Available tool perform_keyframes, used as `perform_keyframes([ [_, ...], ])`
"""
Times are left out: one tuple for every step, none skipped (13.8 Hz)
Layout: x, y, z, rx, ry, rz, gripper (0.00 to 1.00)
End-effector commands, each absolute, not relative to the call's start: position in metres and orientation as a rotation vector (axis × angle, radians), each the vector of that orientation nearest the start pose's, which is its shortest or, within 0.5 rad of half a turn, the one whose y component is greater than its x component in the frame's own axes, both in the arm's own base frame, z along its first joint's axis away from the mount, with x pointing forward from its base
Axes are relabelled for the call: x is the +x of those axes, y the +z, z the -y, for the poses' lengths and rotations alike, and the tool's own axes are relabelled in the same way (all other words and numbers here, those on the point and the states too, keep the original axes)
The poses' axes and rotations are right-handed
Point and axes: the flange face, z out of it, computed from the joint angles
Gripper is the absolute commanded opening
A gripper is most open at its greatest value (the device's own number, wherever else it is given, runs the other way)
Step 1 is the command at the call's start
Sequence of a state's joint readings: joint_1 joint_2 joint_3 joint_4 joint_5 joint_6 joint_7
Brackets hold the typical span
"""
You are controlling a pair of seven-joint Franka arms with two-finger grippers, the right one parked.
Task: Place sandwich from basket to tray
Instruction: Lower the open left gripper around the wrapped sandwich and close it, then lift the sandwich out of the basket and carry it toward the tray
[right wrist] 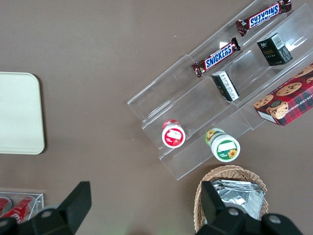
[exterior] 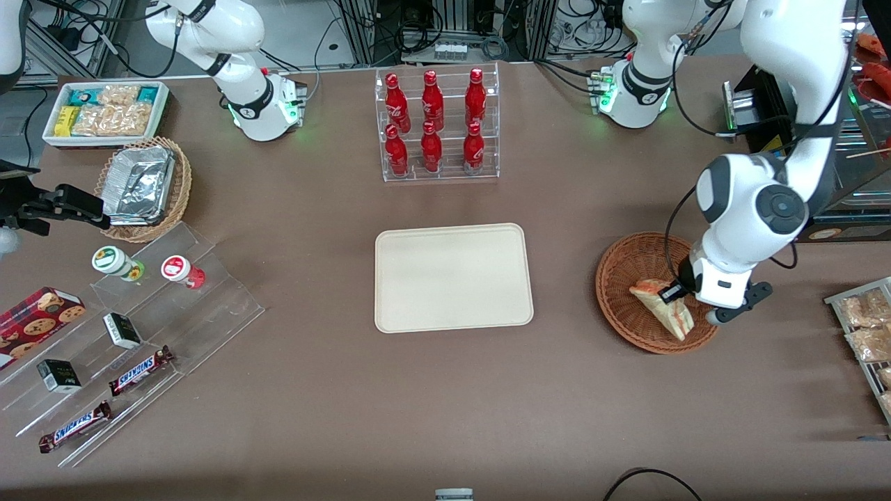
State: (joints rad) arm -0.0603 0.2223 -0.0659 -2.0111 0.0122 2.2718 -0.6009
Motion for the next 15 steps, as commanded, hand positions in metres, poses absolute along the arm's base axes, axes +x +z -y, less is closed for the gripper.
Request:
perform_keyframes([
  [0.602,0.405,0.116,-3.050,0.004,0.614,0.00],
  [0.603,0.416,0.127,-3.049,0.021,0.590,0.00],
  [0.603,0.425,0.141,-3.056,0.025,0.567,0.00],
  [0.604,0.432,0.162,-3.077,0.009,0.534,0.00],
  [0.602,0.435,0.187,-3.090,-0.005,0.495,0.00],
  [0.601,0.440,0.213,-3.102,-0.025,0.463,0.00],
  [0.601,0.438,0.236,-3.111,-0.030,0.426,0.00],
  [0.599,0.436,0.260,-3.122,-0.035,0.373,0.00],
  [0.596,0.433,0.285,-3.132,-0.037,0.327,0.00],
  [0.595,0.430,0.305,-3.137,-0.041,0.321,0.00],
  [0.594,0.426,0.323,-3.142,-0.045,0.328,0.00],
  [0.590,0.419,0.350,-3.149,-0.045,0.312,0.00],
  [0.586,0.411,0.378,-3.157,-0.047,0.288,0.00],
  [0.582,0.401,0.402,-3.162,-0.044,0.259,0.00],
  [0.574,0.389,0.427,-3.163,-0.040,0.225,0.00],
])
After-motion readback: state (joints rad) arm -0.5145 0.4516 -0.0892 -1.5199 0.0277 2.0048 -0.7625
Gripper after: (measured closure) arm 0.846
